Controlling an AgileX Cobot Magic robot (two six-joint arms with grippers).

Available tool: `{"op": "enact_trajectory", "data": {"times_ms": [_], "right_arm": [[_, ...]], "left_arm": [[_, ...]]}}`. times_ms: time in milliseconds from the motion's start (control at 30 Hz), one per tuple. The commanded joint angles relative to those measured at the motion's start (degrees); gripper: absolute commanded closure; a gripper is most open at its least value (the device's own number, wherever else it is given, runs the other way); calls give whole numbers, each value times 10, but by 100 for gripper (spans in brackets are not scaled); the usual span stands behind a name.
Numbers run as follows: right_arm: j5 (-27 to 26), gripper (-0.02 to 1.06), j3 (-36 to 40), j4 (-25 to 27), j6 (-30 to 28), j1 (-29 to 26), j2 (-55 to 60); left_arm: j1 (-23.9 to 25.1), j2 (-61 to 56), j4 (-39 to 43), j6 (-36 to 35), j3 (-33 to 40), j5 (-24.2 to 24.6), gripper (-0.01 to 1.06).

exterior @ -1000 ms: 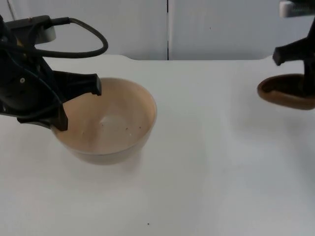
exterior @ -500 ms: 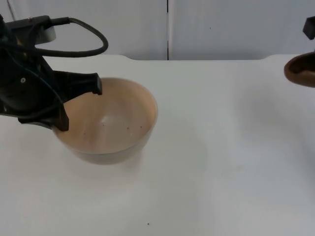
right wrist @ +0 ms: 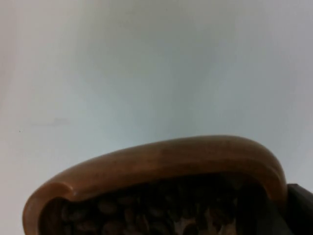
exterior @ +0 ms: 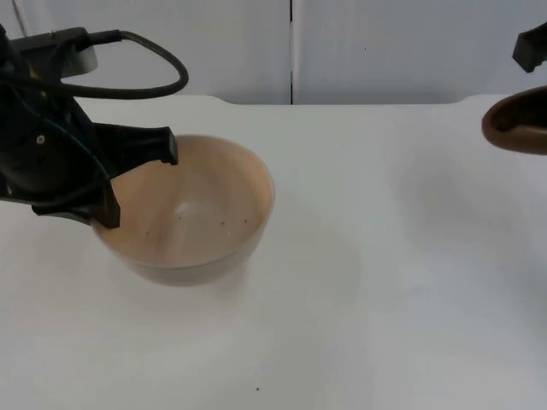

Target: Pick up the bowl with the left hand and pour the coffee beans from the cup into the bowl with the right hand.

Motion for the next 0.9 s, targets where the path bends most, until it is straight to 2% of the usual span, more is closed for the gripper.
{"op": "enact_trajectory", "data": {"times_ms": [0,133,333,467,500,633,867], "right_arm": [[0,105,-2,1,0,9,-7],[-22,105,-22,-2,0,54,-7],[-21,105,-79,-22,15,101,-1],[26,105,-174,-57,19,153,42],[26,105,-174,-57,19,153,42],[26,105,-274,-79,19,207,115],[26,105,-350,-94,19,252,181]], "left_arm": [[0,-3,-8,-5,-3,-3,105],[0,-3,-9,-5,-3,-3,105],[0,-3,-9,-5,-3,-3,105],[0,-3,-9,-5,-3,-3,105],[0,-3,-9,-5,-3,-3,105],[0,-3,-9,-5,-3,-1,105],[0,-3,-10,-5,-3,-1,105]]}}
